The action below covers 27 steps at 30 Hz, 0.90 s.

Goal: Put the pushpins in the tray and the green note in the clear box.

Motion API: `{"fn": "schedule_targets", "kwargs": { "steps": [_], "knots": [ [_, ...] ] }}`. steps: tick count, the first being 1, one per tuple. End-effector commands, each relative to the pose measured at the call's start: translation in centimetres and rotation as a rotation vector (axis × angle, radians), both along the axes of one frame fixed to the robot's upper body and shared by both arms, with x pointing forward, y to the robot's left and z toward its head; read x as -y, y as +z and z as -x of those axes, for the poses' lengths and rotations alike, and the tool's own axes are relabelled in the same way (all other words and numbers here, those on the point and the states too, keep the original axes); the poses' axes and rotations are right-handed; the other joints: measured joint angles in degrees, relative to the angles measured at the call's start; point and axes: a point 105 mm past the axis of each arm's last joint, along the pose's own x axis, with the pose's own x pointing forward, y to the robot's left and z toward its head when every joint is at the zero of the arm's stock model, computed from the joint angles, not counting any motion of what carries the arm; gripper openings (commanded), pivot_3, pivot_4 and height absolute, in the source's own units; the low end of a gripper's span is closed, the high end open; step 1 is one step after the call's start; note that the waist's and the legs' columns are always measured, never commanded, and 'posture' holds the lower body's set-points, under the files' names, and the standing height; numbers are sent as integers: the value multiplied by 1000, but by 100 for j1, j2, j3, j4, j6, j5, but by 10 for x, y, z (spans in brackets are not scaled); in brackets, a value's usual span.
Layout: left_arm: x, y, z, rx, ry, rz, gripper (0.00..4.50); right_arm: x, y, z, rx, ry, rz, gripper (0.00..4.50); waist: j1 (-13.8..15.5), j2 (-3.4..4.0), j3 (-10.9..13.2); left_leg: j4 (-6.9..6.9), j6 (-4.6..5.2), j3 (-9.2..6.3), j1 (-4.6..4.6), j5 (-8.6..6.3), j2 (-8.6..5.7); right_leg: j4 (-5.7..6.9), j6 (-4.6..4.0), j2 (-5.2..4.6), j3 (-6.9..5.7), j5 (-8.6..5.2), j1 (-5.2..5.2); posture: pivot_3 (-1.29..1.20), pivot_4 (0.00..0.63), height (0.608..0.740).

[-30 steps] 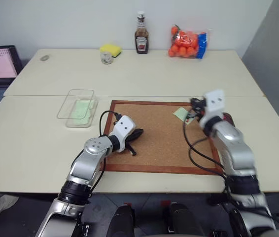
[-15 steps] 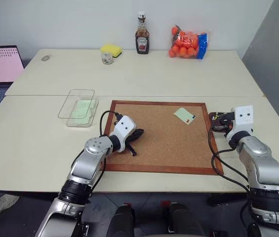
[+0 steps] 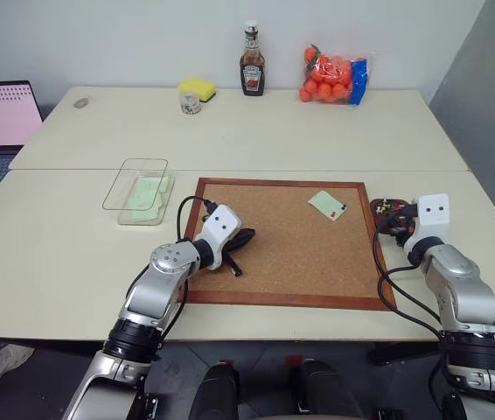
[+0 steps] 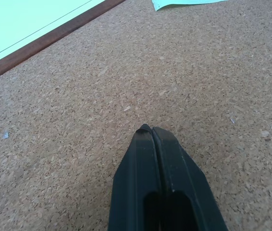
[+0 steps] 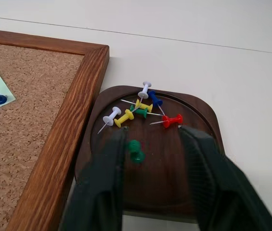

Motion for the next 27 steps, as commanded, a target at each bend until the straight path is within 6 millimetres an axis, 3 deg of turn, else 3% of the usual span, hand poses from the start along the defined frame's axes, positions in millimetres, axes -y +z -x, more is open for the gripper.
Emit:
{"fn": "schedule_targets", "kwargs": {
  "steps": [1,11,15,22,27],
  "knots": [
    [0,-18,7,-64,-9,-34,0,5,20,-1,75,-17,22,2307,0,0,0,0,0,0,0,0,0,0,0,0,0,0,0,0,150,740],
    [0,-18,7,-63,-12,-34,0,6,13,-1,50,-24,-30,2307,0,0,0,0,0,0,0,0,0,0,0,0,0,0,0,0,150,740],
    [0,-17,7,-62,-9,-34,0,3,26,-1,108,-16,-29,2307,0,0,0,0,0,0,0,0,0,0,0,0,1,0,0,0,150,740],
    [-1,-18,7,-62,-7,-33,0,-51,52,11,184,189,-54,2307,-4,1,0,-1,0,-1,0,0,3,0,0,2,0,0,-1,0,150,740],
    [0,-17,7,-63,-13,-34,0,-76,48,-5,172,190,-76,2307,-7,-2,-2,0,0,-2,1,0,3,1,0,2,-1,0,0,0,150,740]
  ]
}}
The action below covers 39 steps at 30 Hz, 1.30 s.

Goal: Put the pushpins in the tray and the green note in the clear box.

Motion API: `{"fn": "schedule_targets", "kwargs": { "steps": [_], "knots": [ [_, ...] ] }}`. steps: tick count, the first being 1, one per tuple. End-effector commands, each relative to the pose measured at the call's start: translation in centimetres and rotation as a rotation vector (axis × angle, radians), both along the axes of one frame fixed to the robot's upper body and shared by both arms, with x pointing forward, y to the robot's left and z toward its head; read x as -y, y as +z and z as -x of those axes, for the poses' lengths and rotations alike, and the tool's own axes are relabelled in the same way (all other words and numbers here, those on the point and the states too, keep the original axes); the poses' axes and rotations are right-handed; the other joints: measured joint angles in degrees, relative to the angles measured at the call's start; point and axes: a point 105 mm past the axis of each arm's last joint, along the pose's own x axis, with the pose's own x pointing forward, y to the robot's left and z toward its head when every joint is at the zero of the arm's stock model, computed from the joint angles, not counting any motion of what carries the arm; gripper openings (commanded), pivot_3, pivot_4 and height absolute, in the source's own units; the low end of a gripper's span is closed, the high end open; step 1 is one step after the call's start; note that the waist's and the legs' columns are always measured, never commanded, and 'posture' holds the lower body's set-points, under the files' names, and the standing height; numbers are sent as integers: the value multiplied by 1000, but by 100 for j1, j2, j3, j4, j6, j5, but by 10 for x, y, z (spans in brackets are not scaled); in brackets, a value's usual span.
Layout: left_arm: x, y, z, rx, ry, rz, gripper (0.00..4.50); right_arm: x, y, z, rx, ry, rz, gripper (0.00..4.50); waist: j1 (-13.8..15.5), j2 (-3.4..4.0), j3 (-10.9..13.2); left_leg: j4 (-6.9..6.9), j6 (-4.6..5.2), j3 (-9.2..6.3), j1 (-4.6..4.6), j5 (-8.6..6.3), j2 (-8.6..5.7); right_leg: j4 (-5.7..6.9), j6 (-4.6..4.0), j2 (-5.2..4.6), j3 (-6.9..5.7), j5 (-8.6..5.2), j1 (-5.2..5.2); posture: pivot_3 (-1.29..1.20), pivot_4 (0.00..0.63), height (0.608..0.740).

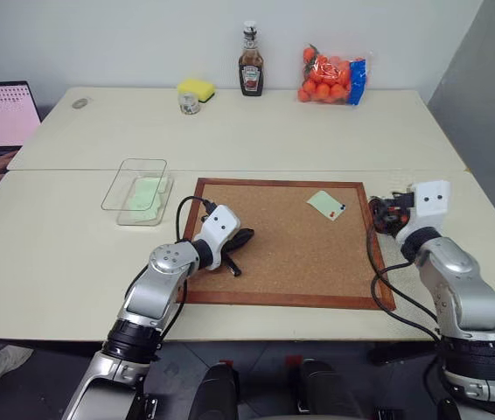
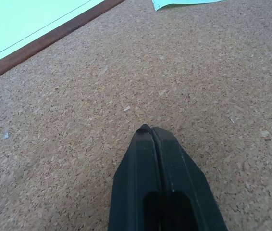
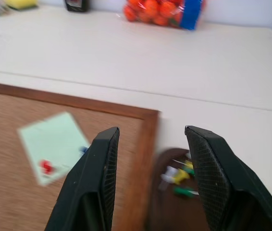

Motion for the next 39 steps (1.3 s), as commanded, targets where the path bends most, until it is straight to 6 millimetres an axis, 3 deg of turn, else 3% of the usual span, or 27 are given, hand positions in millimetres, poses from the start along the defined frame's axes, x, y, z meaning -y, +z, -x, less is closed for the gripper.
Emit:
{"fn": "schedule_targets", "kwargs": {
  "steps": [1,9,19,30,39],
  "knots": [
    [2,-17,6,-63,-19,-32,0,-14,7,-15,21,-20,0,2307,-1,0,0,0,0,0,-1,0,0,0,0,0,0,0,0,0,150,740],
    [1,-16,6,-60,-18,-36,0,-25,-8,-39,-21,-47,2,2307,6,-1,-1,0,0,0,-4,0,-1,-2,0,-1,-2,0,-1,0,150,740],
    [-1,-17,7,-60,-11,-37,0,-26,-21,-42,-51,-53,-1,2307,-4,-1,-1,0,0,1,-3,0,0,0,0,-1,1,0,-2,0,150,740],
    [-1,-16,7,-60,-10,-37,0,-25,-25,-41,-60,-53,-8,133,-7,-1,-1,0,0,1,-2,0,0,0,0,0,0,0,-2,0,150,740],
    [-1,-17,7,-62,-11,-40,0,-30,-21,-38,-41,-32,-22,20,-6,-1,-1,0,0,0,-3,0,0,0,0,0,0,0,-1,0,150,740]
  ]
}}
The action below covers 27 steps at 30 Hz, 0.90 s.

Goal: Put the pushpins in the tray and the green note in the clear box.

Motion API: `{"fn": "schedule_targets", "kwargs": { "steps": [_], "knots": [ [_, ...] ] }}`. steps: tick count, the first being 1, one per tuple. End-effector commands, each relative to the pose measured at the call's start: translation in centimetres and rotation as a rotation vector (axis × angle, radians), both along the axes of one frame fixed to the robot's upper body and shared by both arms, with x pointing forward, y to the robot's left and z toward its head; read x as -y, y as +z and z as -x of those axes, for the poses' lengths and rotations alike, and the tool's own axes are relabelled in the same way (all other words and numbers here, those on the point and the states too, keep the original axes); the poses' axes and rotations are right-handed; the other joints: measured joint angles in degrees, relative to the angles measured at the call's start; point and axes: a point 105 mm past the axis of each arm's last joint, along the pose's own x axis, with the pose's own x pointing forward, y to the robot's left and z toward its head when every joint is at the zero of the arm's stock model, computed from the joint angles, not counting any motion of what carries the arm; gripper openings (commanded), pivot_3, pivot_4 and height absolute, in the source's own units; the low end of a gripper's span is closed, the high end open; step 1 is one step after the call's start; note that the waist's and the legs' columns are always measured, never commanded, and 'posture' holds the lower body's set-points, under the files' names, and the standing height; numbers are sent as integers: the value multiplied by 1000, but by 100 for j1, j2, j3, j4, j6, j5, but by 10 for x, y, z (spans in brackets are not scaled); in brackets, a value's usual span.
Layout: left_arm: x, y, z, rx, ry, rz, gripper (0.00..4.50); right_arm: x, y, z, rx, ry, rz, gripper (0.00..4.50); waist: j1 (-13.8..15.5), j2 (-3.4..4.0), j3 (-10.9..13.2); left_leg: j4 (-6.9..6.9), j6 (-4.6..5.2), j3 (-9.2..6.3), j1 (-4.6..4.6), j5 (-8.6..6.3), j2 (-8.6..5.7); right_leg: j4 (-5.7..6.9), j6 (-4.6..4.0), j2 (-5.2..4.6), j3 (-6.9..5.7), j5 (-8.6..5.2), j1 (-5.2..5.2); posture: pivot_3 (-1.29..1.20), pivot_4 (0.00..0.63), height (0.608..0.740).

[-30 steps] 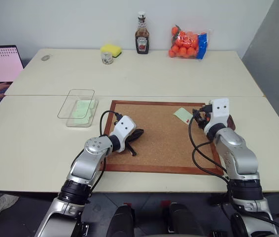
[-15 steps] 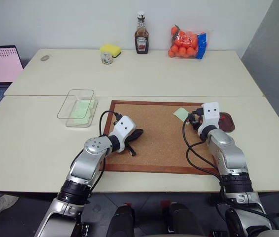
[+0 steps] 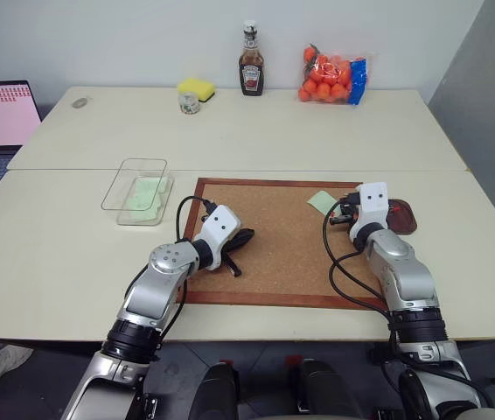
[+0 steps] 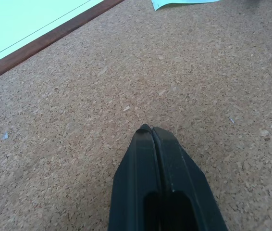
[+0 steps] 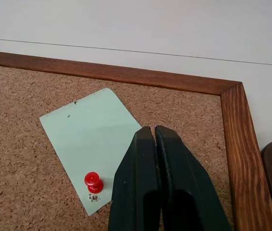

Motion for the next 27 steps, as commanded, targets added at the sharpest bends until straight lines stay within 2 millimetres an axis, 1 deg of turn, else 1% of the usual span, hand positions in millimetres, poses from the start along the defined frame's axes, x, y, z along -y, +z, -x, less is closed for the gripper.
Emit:
{"fn": "schedule_targets", "kwargs": {
  "steps": [1,5,9,21,23,27],
  "knots": [
    [-2,-18,6,-63,-5,-38,0,-3,21,1,91,15,-26,20,1,0,0,0,0,0,0,0,0,0,0,0,0,0,0,0,150,740],
    [-2,-18,6,-63,-7,-41,0,-5,36,1,150,16,-44,20,0,0,0,0,0,0,0,0,0,0,0,0,0,0,0,0,150,740],
    [-3,-18,6,-62,-7,-43,0,-5,45,2,183,15,-54,20,-2,0,0,0,0,0,0,0,0,0,0,0,0,0,-1,0,150,740],
    [-3,-19,6,-64,-10,-48,0,-4,58,6,229,16,-82,20,-3,0,0,0,0,0,0,0,0,0,0,0,0,0,-1,0,150,740],
    [-3,-19,6,-64,-9,-46,0,3,62,11,239,10,-80,20,-2,0,0,0,0,0,0,0,0,0,0,0,0,0,-1,0,150,740],
    [-2,-19,6,-65,-10,-45,0,27,61,25,244,-43,-50,20,12,0,0,-1,0,-1,-2,0,-1,-2,0,0,-1,0,-1,0,150,740]
  ]
}}
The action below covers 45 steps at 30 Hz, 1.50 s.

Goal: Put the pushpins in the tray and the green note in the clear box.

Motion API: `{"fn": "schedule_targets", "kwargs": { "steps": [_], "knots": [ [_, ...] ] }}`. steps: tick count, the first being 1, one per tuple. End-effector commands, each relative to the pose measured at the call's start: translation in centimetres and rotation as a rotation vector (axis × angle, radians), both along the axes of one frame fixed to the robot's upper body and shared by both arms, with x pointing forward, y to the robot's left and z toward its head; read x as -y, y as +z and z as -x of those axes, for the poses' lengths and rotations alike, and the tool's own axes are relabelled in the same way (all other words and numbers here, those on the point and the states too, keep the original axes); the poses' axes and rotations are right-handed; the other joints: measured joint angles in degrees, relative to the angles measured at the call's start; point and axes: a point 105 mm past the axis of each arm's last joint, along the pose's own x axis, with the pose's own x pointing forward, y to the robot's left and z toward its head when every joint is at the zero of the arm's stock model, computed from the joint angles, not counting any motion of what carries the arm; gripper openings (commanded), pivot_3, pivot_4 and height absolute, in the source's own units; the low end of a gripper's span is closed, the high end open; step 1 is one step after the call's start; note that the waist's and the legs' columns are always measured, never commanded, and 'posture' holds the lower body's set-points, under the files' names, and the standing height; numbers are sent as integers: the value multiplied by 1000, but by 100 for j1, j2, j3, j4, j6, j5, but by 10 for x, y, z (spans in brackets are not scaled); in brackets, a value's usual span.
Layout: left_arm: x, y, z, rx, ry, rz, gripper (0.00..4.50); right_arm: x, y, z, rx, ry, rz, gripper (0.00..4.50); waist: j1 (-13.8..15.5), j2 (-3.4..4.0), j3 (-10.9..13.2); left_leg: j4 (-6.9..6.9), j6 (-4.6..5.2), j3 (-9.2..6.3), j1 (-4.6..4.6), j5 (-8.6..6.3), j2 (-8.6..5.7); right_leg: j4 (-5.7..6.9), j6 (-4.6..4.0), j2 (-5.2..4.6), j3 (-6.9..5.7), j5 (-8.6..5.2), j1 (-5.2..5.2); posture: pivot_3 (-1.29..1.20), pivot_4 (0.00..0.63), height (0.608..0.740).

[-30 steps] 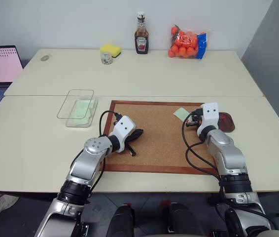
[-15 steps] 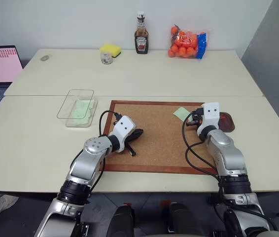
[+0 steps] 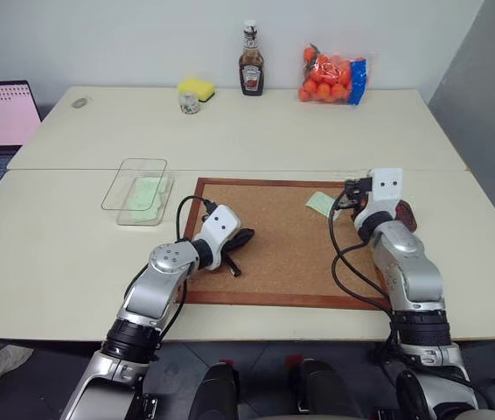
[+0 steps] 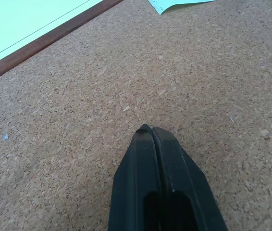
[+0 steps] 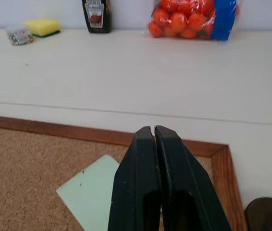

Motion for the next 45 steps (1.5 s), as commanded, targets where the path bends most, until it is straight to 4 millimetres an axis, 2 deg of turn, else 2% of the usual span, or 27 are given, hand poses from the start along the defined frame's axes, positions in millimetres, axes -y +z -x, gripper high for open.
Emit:
{"fn": "schedule_targets", "kwargs": {
  "steps": [1,5,8,19,24,25,26,36,41,45],
  "knots": [
    [-2,-20,7,-69,-7,-41,0,28,9,18,38,-62,6,20,6,0,0,0,0,0,0,0,0,-1,0,0,0,0,0,0,150,740],
    [-1,-21,7,-74,-12,-41,0,56,-5,30,-19,-144,45,20,2,0,0,0,0,2,1,0,0,-1,0,-2,2,0,0,0,150,740],
    [1,-22,7,-75,-19,-42,0,69,-10,32,-44,-192,68,20,-7,2,-1,0,0,2,6,0,1,3,0,0,2,0,1,0,150,740],
    [3,-21,6,-75,-31,-44,0,85,-27,16,-113,-243,90,20,-4,3,-2,0,0,2,3,0,-1,1,0,0,1,0,1,0,150,740],
    [2,-21,6,-76,-31,-45,0,92,-26,7,-108,-275,81,20,-2,3,-2,0,0,4,4,0,-1,1,0,0,2,0,1,0,150,740],
    [2,-21,6,-76,-30,-45,0,92,-26,7,-107,-274,80,443,-1,3,-2,0,0,3,3,0,-1,1,0,0,1,0,1,0,150,740],
    [2,-21,6,-76,-29,-45,0,92,-26,6,-106,-275,79,517,-1,3,-2,0,0,3,3,0,-1,0,0,0,2,0,1,0,150,740],
    [2,-21,6,-77,-27,-42,0,87,-20,5,-86,-273,84,2430,-2,3,-2,0,0,3,2,0,-1,0,0,0,2,0,1,0,150,740],
    [2,-21,6,-76,-27,-42,0,84,-16,8,-77,-261,79,2430,-3,3,-2,0,0,3,2,0,-1,0,0,0,2,0,1,0,150,740],
    [2,-21,6,-76,-25,-42,0,63,-4,18,-27,-164,51,2430,0,3,-2,-1,0,2,1,0,-1,0,0,0,1,0,1,0,150,740]
  ]
}}
